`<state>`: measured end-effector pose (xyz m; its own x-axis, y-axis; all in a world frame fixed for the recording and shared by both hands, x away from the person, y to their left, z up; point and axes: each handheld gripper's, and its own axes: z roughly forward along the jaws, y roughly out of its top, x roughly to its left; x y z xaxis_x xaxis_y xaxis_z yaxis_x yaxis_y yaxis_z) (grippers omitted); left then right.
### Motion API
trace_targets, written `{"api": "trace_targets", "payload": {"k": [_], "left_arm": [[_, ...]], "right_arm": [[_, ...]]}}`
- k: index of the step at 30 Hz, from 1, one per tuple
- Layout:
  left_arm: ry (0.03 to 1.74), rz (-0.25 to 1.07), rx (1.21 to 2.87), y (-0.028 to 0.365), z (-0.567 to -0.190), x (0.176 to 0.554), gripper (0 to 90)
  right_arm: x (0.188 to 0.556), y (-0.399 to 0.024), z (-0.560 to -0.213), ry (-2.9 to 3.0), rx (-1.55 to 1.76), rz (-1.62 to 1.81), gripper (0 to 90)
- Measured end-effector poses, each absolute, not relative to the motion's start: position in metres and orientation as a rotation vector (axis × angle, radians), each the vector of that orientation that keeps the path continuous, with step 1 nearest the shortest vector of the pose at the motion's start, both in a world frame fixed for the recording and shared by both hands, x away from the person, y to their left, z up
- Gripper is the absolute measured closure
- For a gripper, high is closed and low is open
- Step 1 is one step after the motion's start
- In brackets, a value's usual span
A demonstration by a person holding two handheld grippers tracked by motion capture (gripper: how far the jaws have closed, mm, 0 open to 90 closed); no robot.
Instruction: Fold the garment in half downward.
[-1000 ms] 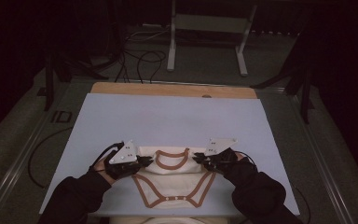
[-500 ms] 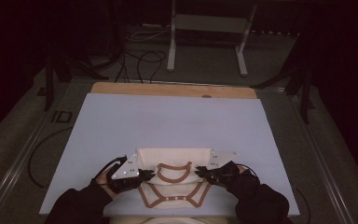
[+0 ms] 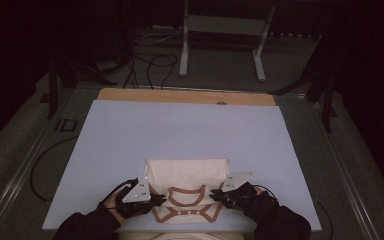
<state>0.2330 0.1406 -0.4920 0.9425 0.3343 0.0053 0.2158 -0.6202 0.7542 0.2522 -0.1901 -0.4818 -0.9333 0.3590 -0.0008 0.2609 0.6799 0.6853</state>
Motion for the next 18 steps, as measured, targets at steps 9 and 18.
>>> {"api": "trace_targets", "payload": {"k": [9, 18], "left_arm": [[0.479, 0.143, 2.297, 0.141, -0.510, 0.241, 86.1], [0.534, 0.070, 2.313, 0.142, -0.516, 0.247, 78.5]], "right_arm": [[0.255, -0.190, -0.496, 2.797, 0.622, 1.058, 81.6], [0.261, -0.190, -0.508, 2.824, 0.601, 1.042, 80.0]]}}
